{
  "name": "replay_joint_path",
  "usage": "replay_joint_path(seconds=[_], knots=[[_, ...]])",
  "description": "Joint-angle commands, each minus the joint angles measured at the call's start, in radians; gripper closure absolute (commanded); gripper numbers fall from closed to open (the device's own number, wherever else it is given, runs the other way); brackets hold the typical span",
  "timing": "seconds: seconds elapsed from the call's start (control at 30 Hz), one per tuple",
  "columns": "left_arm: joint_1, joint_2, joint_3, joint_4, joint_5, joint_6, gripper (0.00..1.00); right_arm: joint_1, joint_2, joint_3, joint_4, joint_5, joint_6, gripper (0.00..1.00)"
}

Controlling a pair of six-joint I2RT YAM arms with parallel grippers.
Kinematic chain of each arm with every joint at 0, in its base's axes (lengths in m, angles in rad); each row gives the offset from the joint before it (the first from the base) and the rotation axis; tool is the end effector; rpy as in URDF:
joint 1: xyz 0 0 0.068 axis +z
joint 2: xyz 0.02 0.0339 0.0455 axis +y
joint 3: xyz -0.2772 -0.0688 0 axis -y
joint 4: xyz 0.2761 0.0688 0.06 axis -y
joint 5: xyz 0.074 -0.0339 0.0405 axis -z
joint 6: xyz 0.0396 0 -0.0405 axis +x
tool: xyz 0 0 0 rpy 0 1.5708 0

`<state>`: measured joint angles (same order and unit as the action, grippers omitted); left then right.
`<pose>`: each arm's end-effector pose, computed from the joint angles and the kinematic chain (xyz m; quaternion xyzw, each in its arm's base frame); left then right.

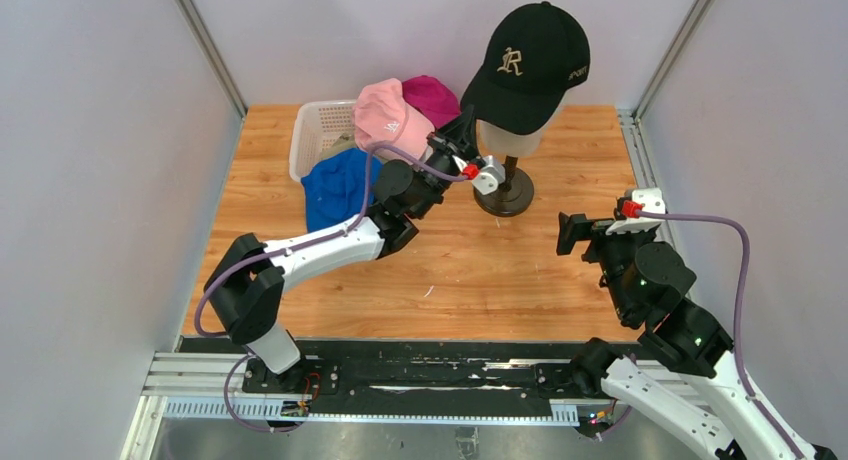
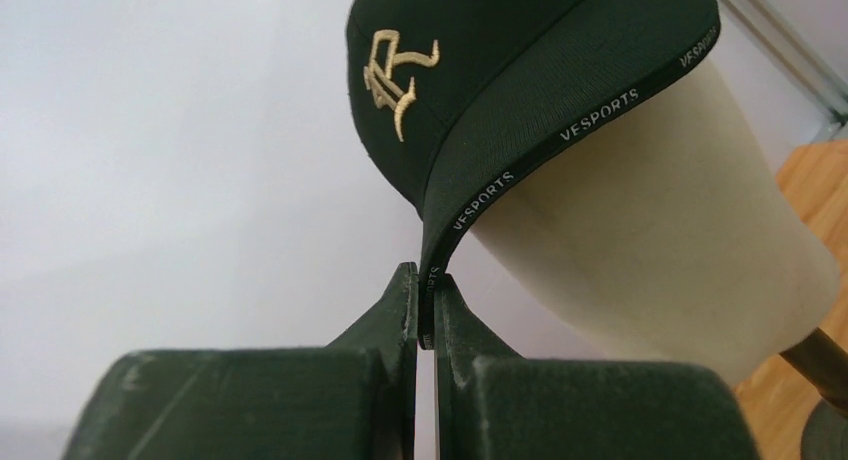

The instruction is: Stack the hats

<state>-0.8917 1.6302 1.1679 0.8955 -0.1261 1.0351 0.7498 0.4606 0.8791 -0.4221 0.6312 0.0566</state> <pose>0.2634 -0.3184 0.3683 0.4111 0.3504 0.0941 0.8363 0.0932 0.0548 0.4034 -0.0227 0.7078 0.0610 0.7034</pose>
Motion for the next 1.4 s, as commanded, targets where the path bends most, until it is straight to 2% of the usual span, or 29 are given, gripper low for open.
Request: replay_joint_path(seconds=[0.0, 0.2, 0.6, 1.07, 1.37], knots=[[0.051, -0.08, -0.012, 0.144, 0.114, -0.083, 1.0, -0.006, -0.01, -0.012, 0.001, -0.001, 0.011, 0.0], [0.099, -0.08, 0.005, 0.117, 0.2, -0.135, 1.0, -0.006, -0.006, -0.01, 0.001, -0.001, 0.007, 0.0], [0.103, -0.06, 0.019, 0.076, 0.286, -0.137, 1.0, -0.006, 0.0, -0.009, -0.001, 0.013, 0.012, 0.01], [0.153, 0.027, 0.124, 0.006, 0.381, -0.164, 1.0, -0.006, 0.016, -0.003, -0.002, 0.017, 0.017, 0.01], [0.171, 0.028, 0.069, 0.031, 0.388, -0.174, 1.0, -0.006, 0.012, -0.008, -0.003, 0.018, 0.015, 0.01]])
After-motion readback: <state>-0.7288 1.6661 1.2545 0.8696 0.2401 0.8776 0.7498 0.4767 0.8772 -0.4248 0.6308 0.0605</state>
